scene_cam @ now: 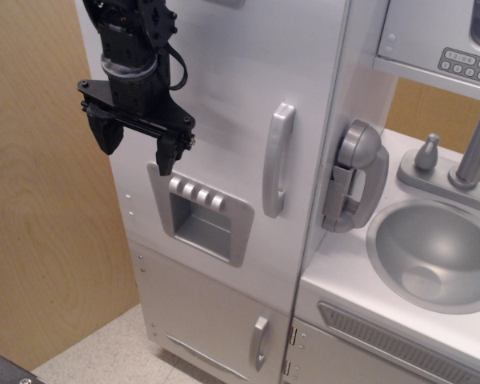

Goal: Open fridge

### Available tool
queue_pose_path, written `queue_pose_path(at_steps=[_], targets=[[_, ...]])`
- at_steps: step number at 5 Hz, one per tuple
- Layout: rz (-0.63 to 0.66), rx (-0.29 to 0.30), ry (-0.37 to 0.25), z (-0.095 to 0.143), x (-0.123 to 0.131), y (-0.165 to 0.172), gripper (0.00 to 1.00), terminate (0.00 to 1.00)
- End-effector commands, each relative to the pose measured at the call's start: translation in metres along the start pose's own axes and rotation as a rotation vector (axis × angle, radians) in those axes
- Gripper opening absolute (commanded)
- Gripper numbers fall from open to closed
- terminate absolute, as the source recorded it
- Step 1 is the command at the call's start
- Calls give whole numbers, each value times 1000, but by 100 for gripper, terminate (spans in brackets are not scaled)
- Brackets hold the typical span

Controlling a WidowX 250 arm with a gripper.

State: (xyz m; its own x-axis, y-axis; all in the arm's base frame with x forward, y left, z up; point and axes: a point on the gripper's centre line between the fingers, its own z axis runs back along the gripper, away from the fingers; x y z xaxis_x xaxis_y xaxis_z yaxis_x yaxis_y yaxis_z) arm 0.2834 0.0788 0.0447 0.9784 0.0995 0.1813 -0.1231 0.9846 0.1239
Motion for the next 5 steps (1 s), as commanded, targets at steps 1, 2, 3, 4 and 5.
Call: queue_pose_path(at_steps=[1, 2, 3, 4, 5], targets=[[0, 0, 0, 0, 0, 0, 100, 0], [-14, -39, 30, 8, -7, -29, 100, 0], [-41, -50, 20, 13, -12, -54, 100, 0], [-90, -110, -13, 37, 5, -77, 100, 0], [-85, -137, -86, 48, 15, -103, 100, 0]])
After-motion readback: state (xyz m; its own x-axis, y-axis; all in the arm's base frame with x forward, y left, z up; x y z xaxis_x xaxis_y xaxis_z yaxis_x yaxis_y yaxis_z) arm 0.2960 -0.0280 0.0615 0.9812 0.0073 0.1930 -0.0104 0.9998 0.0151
